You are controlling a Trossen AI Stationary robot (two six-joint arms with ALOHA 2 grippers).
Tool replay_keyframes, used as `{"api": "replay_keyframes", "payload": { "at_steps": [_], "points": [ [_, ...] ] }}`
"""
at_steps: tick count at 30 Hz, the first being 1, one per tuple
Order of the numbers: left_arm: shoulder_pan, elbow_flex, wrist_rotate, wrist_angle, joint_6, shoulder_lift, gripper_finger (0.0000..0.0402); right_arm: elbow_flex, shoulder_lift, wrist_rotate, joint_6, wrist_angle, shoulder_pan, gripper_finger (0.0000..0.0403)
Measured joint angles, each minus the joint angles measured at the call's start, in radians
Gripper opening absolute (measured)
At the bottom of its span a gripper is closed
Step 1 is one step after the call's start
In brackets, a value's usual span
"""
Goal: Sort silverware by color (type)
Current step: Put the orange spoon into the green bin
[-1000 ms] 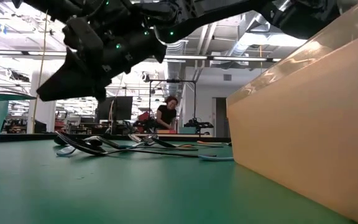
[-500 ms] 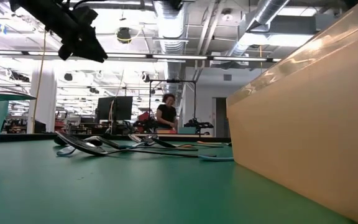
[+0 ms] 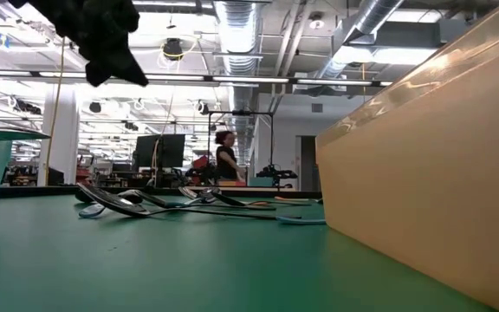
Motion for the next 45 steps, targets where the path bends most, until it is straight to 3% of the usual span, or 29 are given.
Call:
{"api": "replay_keyframes", "payload": {
  "at_steps": [7, 15, 32, 45],
  "points": [
    [-0.119, 0.0, -0.028, -0.025, -0.107, 0.175, 0.0, -0.001, 0.012, 0.0, 0.034, 0.0, 0.001, 0.0081],
    [-0.224, 0.0, 0.001, -0.177, -0.168, 0.319, 0.0, -0.002, 0.052, 0.0, -0.003, -0.004, 0.0, 0.0082],
    [-0.359, 0.0, 0.283, -0.185, -0.19, 0.468, 0.0, -0.001, 0.051, 0.0, -0.019, -0.002, 0.0, 0.0082],
    [-0.477, 0.208, 0.311, -0.208, -0.164, 0.469, 0.0, -0.001, 0.051, 0.0, -0.045, -0.002, 0.017, 0.0082]
  ]
}}
